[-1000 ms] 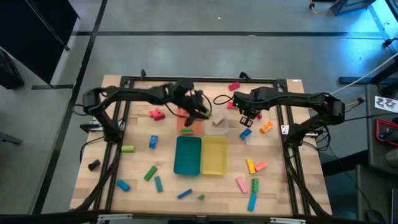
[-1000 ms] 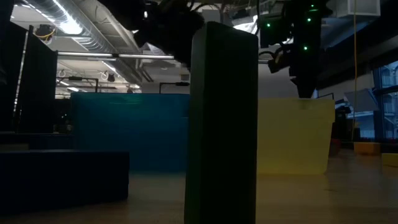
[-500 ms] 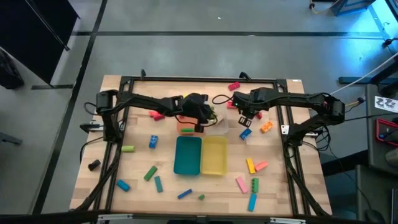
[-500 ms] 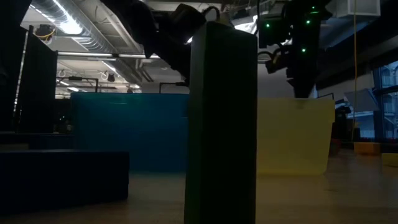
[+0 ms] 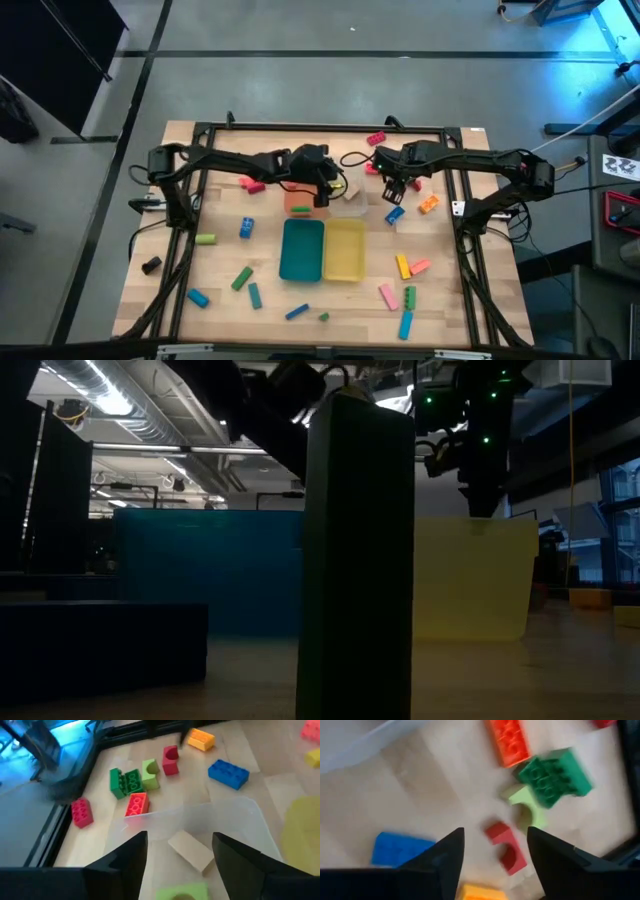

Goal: Sort blocks by size
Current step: Put the right blue game piece into the yellow bin

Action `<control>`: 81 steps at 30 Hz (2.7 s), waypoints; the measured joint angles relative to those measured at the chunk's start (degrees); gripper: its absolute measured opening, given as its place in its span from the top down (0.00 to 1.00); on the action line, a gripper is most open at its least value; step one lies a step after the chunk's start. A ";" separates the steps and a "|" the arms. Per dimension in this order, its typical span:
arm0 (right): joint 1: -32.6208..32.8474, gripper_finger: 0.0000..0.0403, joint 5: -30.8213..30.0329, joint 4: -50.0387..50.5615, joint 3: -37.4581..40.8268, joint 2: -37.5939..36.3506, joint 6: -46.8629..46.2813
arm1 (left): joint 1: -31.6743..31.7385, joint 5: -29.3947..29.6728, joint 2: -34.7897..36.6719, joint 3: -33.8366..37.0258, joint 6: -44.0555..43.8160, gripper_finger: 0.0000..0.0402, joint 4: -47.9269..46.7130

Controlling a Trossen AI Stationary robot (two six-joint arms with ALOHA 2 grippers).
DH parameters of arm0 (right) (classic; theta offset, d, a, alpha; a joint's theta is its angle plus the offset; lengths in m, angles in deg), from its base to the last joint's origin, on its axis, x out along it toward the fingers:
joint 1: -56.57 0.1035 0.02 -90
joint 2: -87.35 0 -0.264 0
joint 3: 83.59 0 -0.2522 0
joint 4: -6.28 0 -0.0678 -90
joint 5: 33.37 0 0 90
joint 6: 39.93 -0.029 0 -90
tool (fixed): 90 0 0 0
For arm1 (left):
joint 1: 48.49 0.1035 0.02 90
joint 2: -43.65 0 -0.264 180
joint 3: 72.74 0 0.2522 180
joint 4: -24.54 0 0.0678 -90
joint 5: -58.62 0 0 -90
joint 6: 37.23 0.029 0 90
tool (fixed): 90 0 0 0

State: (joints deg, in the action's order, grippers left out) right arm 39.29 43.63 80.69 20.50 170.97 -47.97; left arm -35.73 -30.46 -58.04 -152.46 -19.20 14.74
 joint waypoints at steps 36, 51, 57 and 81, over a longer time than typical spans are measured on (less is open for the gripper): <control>12.52 0.49 11.10 -15.72 16.46 0.00 22.20 | 18.71 -0.72 20.83 -0.02 -8.92 0.48 -30.94; 12.40 0.49 11.52 -10.00 14.13 0.04 32.69 | 18.25 -0.72 20.81 -0.02 -9.42 0.48 -30.90; 12.41 0.49 11.65 -9.89 15.16 0.04 37.02 | 18.25 -0.72 20.81 -0.02 -9.12 0.48 -30.90; 12.35 0.64 18.55 -22.82 22.91 0.00 31.62 | 18.84 -0.79 20.81 -0.02 -6.73 0.48 -32.11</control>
State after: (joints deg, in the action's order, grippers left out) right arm 51.64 62.18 57.88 43.41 170.97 -16.34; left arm -16.89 -31.25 -37.23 -152.48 -25.94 -17.37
